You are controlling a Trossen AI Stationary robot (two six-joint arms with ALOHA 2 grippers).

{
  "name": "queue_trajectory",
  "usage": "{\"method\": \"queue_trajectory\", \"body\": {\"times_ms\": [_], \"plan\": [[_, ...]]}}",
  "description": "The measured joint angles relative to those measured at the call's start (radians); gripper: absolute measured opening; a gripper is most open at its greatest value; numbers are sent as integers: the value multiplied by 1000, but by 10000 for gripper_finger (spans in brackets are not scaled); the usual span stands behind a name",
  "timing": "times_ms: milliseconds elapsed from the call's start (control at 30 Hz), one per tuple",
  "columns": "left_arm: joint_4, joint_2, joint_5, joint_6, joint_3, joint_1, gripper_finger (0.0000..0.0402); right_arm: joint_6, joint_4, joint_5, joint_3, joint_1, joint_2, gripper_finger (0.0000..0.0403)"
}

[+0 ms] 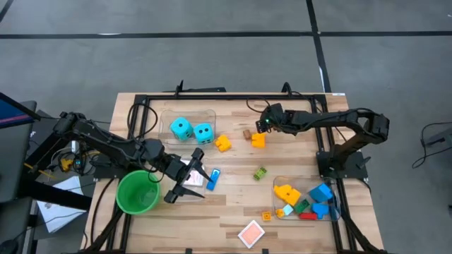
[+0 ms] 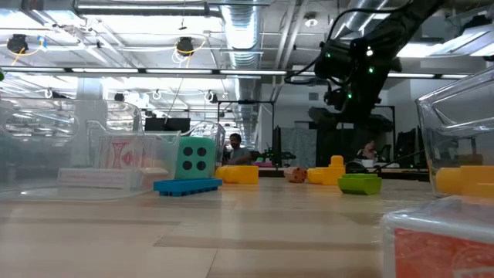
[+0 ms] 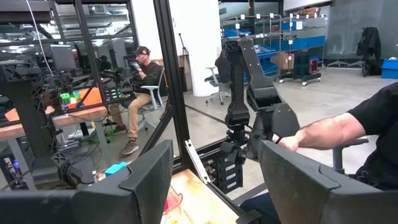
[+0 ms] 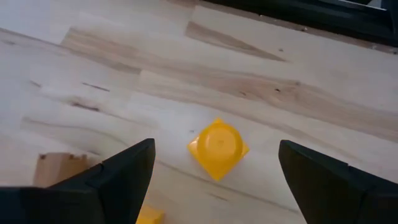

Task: Pick & Place Toys
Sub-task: Put the yellow game piece into the bottom right transparent bin

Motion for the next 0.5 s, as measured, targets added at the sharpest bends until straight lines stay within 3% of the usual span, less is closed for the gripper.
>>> {"method": "queue_trajectory", "body": {"times_ms": [500], "plan": [[3, 0, 0, 0, 0, 0, 231, -2, 75, 2, -49, -9, 10, 327]]}}
